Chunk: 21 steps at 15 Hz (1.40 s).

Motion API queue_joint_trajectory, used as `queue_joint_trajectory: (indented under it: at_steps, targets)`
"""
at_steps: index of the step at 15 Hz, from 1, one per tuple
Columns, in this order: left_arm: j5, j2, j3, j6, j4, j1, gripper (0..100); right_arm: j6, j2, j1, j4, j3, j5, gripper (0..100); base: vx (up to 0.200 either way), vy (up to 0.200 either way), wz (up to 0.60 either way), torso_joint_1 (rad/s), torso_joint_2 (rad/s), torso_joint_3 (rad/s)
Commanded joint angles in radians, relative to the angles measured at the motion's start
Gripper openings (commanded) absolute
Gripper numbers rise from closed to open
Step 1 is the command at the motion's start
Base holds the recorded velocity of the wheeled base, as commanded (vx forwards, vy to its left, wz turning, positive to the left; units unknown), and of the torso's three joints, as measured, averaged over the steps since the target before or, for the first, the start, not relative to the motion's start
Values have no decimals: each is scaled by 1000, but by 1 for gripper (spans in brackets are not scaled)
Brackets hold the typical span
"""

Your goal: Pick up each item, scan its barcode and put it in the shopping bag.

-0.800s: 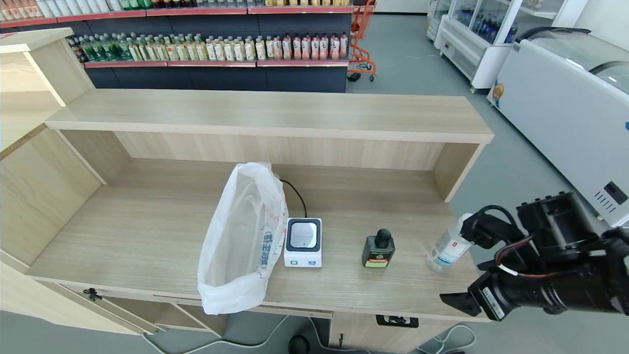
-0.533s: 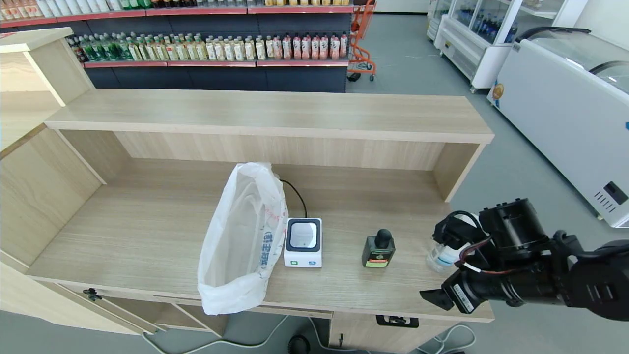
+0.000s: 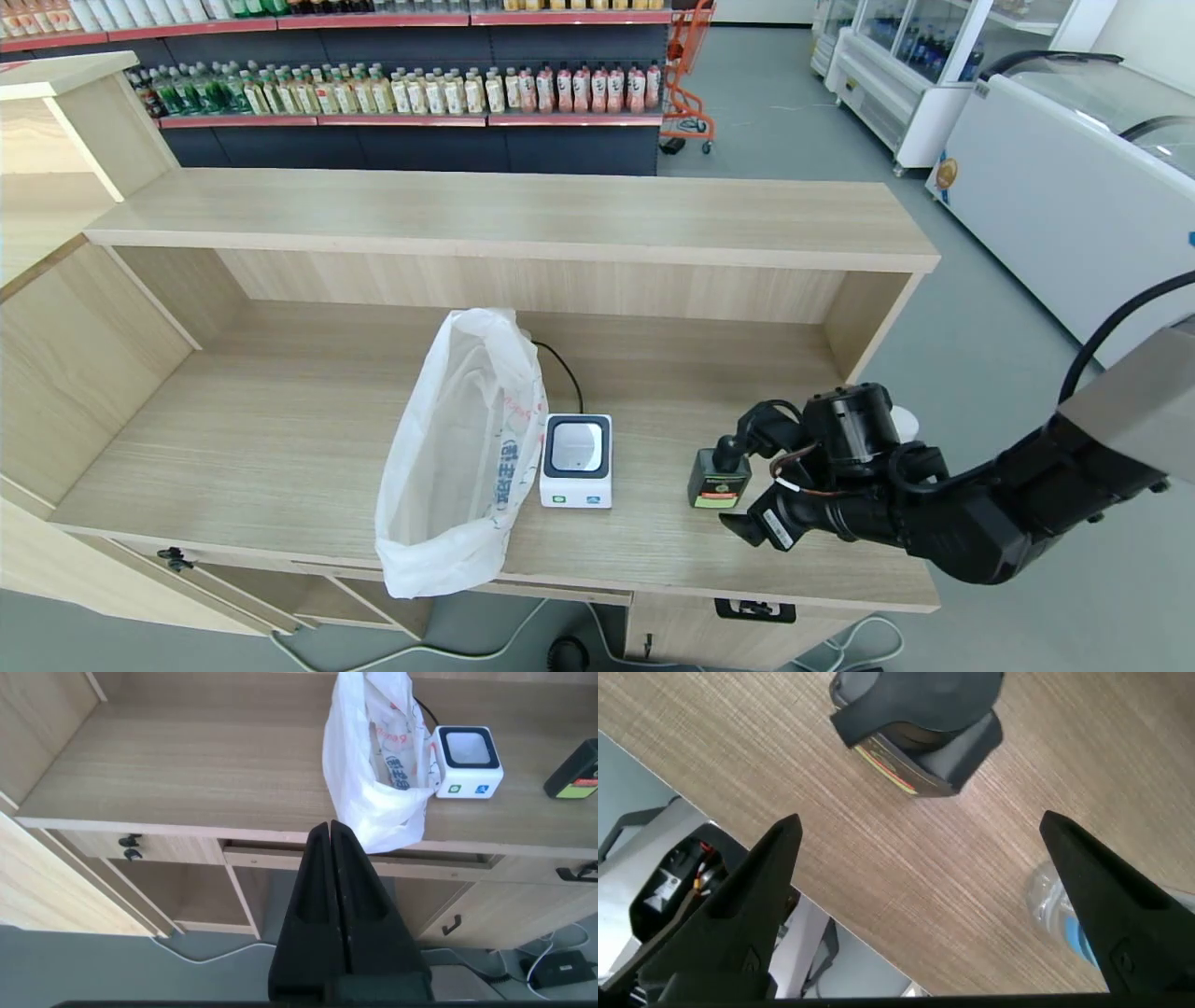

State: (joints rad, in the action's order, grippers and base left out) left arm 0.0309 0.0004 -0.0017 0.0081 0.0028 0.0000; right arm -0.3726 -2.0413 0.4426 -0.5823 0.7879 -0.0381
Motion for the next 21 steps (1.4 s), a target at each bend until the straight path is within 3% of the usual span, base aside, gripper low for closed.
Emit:
queue_joint_trajectory:
  at_steps: [1,8,18,19,21]
  targets:
    - [0,0,0,1,0,0,0,0,-71,24,-14,54,0,100,0,0,0,0,0,0]
    - [0,1,0,1,0,0,0,-49,-174,27,-33,212,-46,100,0,0,0,0,0,0]
    - [0,0,0,1,0,0,0,-49,-227,48,-45,271,-40,100,0,0,0,0,0,0]
    - [0,0,-1,0,0,0,0,-49,-227,48,-51,272,-40,0,0,0,0,0,0,0]
    - [1,0,-1,1,0,0,0,-49,-227,45,-56,271,-42,0,0,0,0,0,0,0]
